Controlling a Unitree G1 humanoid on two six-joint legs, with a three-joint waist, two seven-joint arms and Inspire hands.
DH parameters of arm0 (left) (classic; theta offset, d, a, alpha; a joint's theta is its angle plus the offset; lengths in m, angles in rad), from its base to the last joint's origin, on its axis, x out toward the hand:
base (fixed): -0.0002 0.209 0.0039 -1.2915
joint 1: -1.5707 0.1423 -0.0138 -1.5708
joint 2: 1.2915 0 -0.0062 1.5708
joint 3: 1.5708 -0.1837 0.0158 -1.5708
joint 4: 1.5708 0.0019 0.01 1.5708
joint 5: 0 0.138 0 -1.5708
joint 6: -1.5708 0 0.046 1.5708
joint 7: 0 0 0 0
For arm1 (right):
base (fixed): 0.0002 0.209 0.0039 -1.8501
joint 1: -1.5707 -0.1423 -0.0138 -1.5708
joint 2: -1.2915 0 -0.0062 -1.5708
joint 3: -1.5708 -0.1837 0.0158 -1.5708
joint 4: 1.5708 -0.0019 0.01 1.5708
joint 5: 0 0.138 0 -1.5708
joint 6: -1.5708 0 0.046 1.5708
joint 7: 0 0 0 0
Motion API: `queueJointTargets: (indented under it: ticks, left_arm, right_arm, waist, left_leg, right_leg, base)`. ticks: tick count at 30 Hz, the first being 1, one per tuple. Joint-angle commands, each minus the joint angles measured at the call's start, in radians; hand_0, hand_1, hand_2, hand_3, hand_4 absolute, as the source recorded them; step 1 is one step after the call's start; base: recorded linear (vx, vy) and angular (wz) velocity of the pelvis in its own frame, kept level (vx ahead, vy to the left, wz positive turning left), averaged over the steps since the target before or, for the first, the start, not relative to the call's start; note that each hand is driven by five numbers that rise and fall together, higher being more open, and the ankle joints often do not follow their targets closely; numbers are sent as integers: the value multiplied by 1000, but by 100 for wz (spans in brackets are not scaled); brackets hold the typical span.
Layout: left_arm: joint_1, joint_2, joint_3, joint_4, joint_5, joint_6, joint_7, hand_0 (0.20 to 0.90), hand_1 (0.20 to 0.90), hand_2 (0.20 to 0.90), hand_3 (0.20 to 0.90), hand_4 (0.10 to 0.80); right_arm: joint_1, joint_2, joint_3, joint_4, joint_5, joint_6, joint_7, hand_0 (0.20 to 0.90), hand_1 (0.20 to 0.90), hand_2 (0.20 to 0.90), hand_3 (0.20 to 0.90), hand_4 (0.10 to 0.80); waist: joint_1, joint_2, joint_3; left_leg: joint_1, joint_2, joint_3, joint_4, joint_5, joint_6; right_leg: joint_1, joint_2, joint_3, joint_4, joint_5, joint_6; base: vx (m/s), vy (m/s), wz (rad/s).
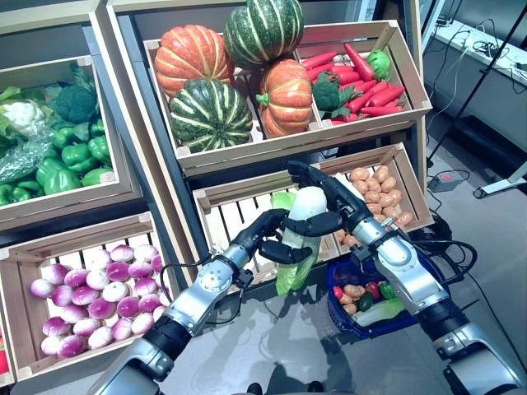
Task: Put vegetables into the basket
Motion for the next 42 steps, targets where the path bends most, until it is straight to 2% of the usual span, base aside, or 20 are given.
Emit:
queueJointTargets:
  ticks: [1, 2, 10, 23, 28, 32, 33, 34, 42]
  left_arm:
    - [-192, -106, 37, -167, -65, -201, -30, 300, 300, 300, 300, 400]
    - [-193, -108, 37, -167, -66, -198, -31, 300, 300, 300, 300, 400]
    - [-181, -104, 39, -151, -67, -210, -37, 300, 300, 300, 300, 400]
    - [-178, -114, 28, -133, -50, -198, -16, 300, 300, 300, 300, 400]
    - [-173, -113, 27, -120, -49, -193, -11, 300, 300, 300, 300, 400]
    - [-167, -114, 27, -81, -34, -169, 17, 300, 300, 300, 300, 400]
    - [-165, -114, 27, -74, -26, -160, 28, 373, 373, 373, 373, 449]
    - [-164, -113, 28, -64, -27, -152, 31, 900, 900, 900, 900, 800]
    - [-136, -120, 43, 20, -4, -126, 52, 900, 900, 900, 900, 800]
  right_arm:
    - [-32, 39, -10, 51, 141, -6, 60, 599, 599, 599, 599, 599]
    - [-27, 47, -16, 54, 157, -10, 65, 300, 300, 300, 300, 400]
    - [3, 73, -47, 49, 202, 11, 105, 300, 300, 300, 300, 400]
    - [-3, 80, -50, 52, 203, -9, 69, 300, 300, 300, 300, 400]
    - [0, 80, -60, 47, 200, -33, 55, 300, 300, 300, 300, 400]
    - [-8, 83, -82, 24, 188, -85, 32, 300, 300, 300, 300, 400]
    - [-9, 85, -85, 19, 186, -92, 29, 300, 300, 300, 300, 400]
    - [-13, 84, -91, 11, 184, -94, 26, 300, 300, 300, 300, 400]
    - [-17, 68, -134, -47, 142, -124, 13, 300, 300, 300, 300, 400]
  waist:
    - [18, -13, -64]
    - [18, -12, -64]
    - [15, -10, -72]
    - [10, -10, -78]
    - [9, -10, -79]
    - [7, -9, -78]
    - [7, -9, -77]
    - [6, -8, -77]
    - [1, -8, -75]
  left_leg:
    - [-25, -68, -13, 11, -17, 24]
    - [-25, -68, -14, 12, -17, 24]
    - [-22, -68, -13, 9, -19, 22]
    - [-18, -65, -8, 6, -18, 21]
    - [-17, -64, -6, 5, -18, 21]
    - [-17, -63, -2, 7, -19, 22]
    - [-17, -63, -2, 6, -20, 22]
    - [-17, -64, -1, 7, -20, 23]
    - [-19, -62, 7, 8, -21, 23]
  right_leg:
    - [-10, -9, 22, 59, 0, 2]
    - [-10, -10, 20, 60, 0, 2]
    - [-6, -9, 19, 52, 0, 4]
    - [-3, -7, 22, 46, 3, 4]
    - [-2, -7, 23, 44, 4, 4]
    - [-3, -6, 25, 47, 3, 4]
    - [-3, -6, 26, 46, 2, 4]
    - [-4, -5, 27, 47, 2, 4]
    - [-9, -5, 33, 49, 2, 5]
  base:
    - [0, 0, 0]
    - [0, 0, 0]
    - [3, 1, 1]
    - [1, 0, 0]
    - [0, 0, 0]
    - [0, 0, 0]
    - [0, 0, 0]
    - [0, 0, 0]
    - [0, 0, 0]
